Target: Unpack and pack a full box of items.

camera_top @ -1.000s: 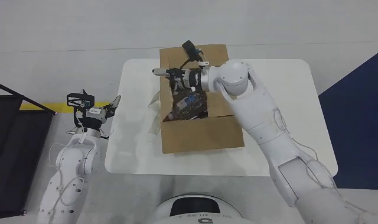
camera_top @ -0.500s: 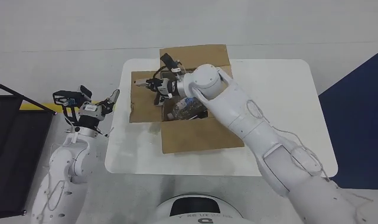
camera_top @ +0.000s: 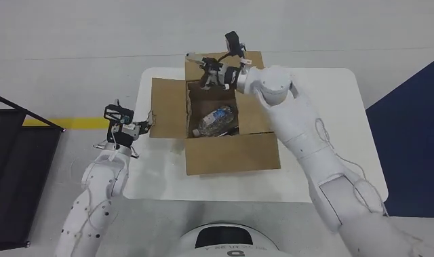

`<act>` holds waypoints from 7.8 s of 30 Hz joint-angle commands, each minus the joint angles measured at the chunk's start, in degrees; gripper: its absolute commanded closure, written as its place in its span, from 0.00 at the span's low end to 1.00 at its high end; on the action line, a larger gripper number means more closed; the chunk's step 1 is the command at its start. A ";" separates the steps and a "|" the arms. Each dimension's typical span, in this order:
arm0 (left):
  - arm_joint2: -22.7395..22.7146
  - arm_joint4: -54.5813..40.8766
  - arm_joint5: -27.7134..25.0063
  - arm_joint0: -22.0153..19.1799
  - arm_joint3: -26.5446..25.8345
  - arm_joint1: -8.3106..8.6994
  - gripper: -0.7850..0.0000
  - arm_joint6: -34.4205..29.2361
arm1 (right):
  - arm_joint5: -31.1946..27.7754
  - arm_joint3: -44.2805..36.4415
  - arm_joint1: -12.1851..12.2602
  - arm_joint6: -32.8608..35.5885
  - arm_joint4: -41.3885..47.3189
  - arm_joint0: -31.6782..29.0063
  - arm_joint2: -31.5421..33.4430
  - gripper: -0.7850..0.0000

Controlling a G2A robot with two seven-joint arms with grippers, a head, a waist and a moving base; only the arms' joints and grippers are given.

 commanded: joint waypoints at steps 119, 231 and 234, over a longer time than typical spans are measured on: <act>48.32 18.14 2.01 -34.84 18.20 -17.55 0.00 -10.45 | -4.61 -6.12 15.14 14.35 21.65 -34.13 43.89 0.00; 1.63 8.63 -4.01 -6.05 5.70 -11.13 0.00 -12.21 | 30.24 -10.98 10.34 18.76 -59.26 4.36 -29.23 0.00; 1.63 8.63 -4.01 -6.05 5.70 -11.13 0.00 -12.21 | 29.90 -8.32 9.43 19.24 -58.59 5.57 -29.66 0.00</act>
